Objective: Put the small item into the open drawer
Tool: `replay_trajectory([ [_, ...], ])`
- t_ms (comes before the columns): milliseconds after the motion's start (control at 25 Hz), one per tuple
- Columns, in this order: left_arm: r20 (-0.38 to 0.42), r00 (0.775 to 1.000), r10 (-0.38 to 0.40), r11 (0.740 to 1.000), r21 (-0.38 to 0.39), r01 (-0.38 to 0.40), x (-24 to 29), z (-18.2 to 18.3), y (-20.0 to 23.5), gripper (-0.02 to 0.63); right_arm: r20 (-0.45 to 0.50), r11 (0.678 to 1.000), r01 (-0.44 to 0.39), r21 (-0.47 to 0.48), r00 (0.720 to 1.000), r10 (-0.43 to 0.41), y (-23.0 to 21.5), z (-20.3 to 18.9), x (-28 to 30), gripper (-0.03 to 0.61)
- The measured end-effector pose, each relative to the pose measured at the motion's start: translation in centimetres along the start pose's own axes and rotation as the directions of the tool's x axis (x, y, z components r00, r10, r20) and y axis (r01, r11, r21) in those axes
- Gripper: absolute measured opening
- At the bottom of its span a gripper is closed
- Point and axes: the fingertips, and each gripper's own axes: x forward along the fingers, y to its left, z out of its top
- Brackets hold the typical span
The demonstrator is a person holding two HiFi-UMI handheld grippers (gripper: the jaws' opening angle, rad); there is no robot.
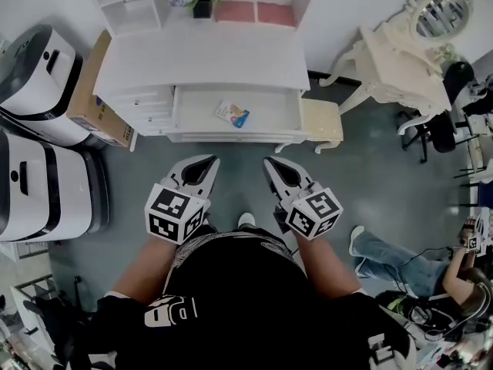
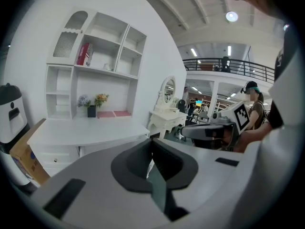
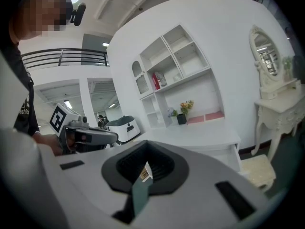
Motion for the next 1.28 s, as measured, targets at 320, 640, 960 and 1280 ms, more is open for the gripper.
replay_trajectory([
  [320, 0.005, 1.000, -0.029, 1.000, 0.003, 0.029, -1.0, -0.5, 1.2, 0.014, -0.008, 1.000, 0.026, -0.001, 1.000, -0.026, 2.2, -0.2, 0.9, 0.008],
  [640, 0.014, 0.999, -0.033, 0.999, 0.007, 0.033, -1.5, -0.7, 2.0, 0.014, -0.017, 1.000, 0.021, -0.011, 1.000, -0.022, 3.3, -0.4, 1.5, 0.008],
  [960, 0.015, 0.999, -0.034, 0.999, 0.016, 0.034, -1.7, -0.6, 2.2, 0.014, -0.012, 0.999, 0.029, -0.016, 1.000, -0.029, 3.2, -0.2, 2.0, 0.006],
  [1280, 0.009, 0.999, -0.041, 0.999, 0.021, 0.041, -2.0, -0.8, 2.4, 0.014, -0.024, 1.000, 0.022, -0.013, 0.999, -0.022, 3.8, -0.9, 2.4, 0.006],
])
